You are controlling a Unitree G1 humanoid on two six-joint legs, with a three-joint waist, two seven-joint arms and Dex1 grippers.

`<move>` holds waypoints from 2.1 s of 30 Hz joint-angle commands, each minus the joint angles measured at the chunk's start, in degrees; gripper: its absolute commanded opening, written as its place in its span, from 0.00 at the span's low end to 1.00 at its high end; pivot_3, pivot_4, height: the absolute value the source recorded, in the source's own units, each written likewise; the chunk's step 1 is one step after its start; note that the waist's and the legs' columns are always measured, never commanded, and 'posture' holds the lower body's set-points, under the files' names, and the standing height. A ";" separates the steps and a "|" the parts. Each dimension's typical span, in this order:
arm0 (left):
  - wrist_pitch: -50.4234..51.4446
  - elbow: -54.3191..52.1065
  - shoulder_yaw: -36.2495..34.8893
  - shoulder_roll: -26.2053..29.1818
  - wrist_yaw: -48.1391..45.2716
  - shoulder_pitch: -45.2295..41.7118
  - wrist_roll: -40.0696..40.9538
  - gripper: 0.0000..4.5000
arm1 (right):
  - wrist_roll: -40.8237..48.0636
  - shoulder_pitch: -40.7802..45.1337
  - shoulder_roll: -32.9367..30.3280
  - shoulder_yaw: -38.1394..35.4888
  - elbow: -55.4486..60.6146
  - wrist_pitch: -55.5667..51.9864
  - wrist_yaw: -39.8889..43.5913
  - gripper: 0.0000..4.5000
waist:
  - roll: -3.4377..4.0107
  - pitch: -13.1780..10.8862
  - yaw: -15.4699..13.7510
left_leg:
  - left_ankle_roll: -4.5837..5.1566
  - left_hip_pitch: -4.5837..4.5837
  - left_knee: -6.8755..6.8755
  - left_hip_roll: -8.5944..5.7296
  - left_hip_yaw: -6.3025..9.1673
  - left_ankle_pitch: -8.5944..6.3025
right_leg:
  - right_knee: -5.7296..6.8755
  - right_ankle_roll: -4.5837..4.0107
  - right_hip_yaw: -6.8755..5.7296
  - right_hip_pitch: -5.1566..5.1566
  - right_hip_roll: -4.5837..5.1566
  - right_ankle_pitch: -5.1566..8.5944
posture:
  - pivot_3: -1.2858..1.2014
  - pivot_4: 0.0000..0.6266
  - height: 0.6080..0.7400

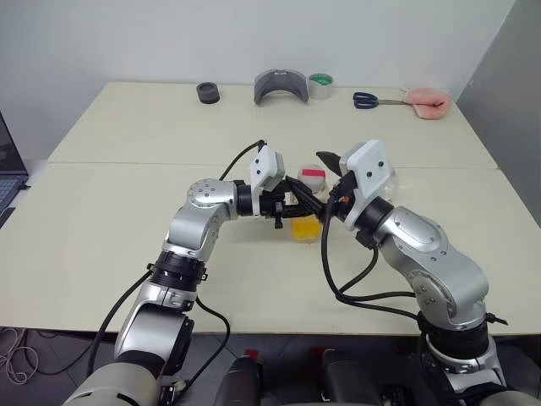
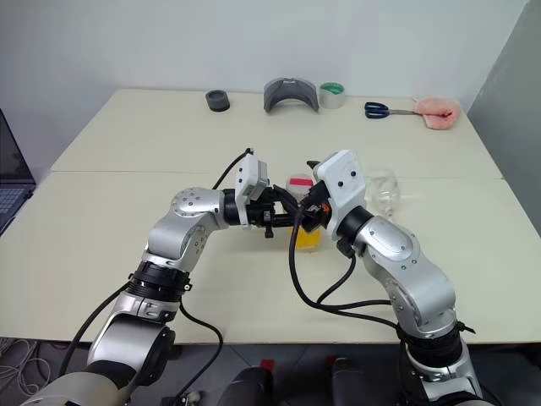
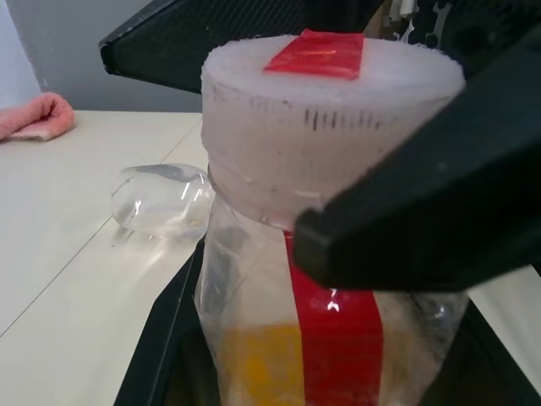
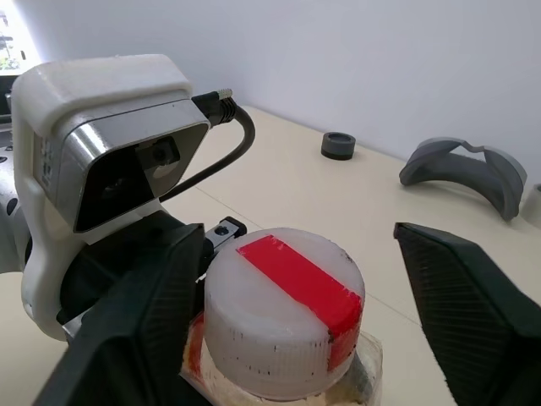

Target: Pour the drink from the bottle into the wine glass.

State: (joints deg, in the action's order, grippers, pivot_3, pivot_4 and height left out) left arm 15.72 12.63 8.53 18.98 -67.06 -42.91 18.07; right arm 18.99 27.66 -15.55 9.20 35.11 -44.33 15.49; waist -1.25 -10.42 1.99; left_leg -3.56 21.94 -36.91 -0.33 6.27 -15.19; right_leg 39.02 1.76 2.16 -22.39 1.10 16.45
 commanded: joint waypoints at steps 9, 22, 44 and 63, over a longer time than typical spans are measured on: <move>-0.86 -1.17 -0.82 0.55 -1.01 -0.70 1.35 0.40 | 1.39 1.36 -4.23 1.40 0.24 4.84 9.27 0.43 | 0.00 0.00 0.00 | 0.00 0.00 0.00 0.00 0.00 0.00 | 0.00 0.00 0.00 0.00 0.00 0.00 | 0.52 0.24 1.00; 0.62 -1.06 -0.01 0.45 -3.53 -2.32 1.44 0.40 | 8.84 16.58 -15.57 0.12 -27.92 15.02 47.04 0.43 | 0.05 -0.05 0.79 | 0.03 -0.01 0.01 0.02 0.03 -0.01 | -0.01 -0.02 -0.07 0.03 -0.02 0.00 | 0.52 0.24 1.00; -0.77 5.11 -0.47 -1.28 -1.45 -4.65 0.18 0.40 | 7.74 -1.22 -6.80 -7.16 13.17 -10.36 -3.61 0.97 | 0.11 -0.10 0.19 | 0.02 0.01 -0.02 0.00 0.00 0.00 | 0.03 0.01 0.00 0.00 0.00 0.00 | 0.52 0.24 1.00; -3.51 7.31 0.13 -1.76 -1.17 -5.05 -1.40 0.40 | -3.13 1.62 4.76 1.73 6.79 -10.91 -13.71 0.97 | 0.12 -0.10 0.07 | 0.02 0.03 -0.02 -0.01 -0.01 0.00 | 0.01 0.00 0.01 -0.03 0.01 0.00 | 0.52 0.24 1.00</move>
State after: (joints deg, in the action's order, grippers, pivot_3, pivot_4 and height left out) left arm 13.47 21.02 9.16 17.54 -68.18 -46.43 16.45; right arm 16.75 29.31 -11.18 11.11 40.95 -55.99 2.27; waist -1.14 -10.52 2.06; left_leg -3.54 21.97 -36.93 -0.35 6.26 -15.20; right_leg 39.03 1.76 2.17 -22.43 1.11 16.44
